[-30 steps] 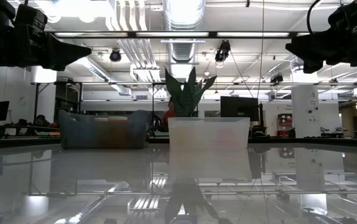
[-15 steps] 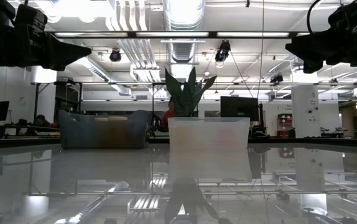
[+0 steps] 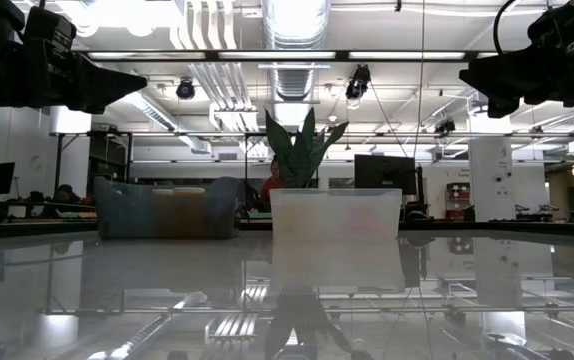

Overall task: Pick and place medicine bottles into bin by pill shape (circle, oval)
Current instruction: Return to Home Position

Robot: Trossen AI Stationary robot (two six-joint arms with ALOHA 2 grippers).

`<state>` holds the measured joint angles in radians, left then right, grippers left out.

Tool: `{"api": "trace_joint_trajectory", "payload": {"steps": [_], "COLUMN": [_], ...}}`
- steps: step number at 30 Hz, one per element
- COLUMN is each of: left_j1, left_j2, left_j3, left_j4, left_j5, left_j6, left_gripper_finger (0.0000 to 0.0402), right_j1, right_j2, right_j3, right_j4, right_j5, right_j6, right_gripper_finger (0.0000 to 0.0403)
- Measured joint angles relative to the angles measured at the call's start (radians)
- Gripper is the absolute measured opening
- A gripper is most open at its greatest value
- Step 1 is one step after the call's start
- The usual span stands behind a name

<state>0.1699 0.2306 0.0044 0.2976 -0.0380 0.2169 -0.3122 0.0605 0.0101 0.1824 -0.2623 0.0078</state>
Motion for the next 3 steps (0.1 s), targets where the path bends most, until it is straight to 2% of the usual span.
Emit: {"api": "trace_joint_trajectory", "payload": {"steps": [3], "left_j1": [0.0], "left_j2": [0.0], "left_j3": [0.0], "left_j4": [0.0], "left_j5": [0.0], "left_j6": [0.0], "left_gripper_finger": [0.0003], "right_j1": [0.0], "right_j2": [0.0], "right_j3": [0.0], "right_j4": [0.0], "right_j5": [0.0], "right_j6": [0.0], "right_gripper_finger": [0.0121]}}
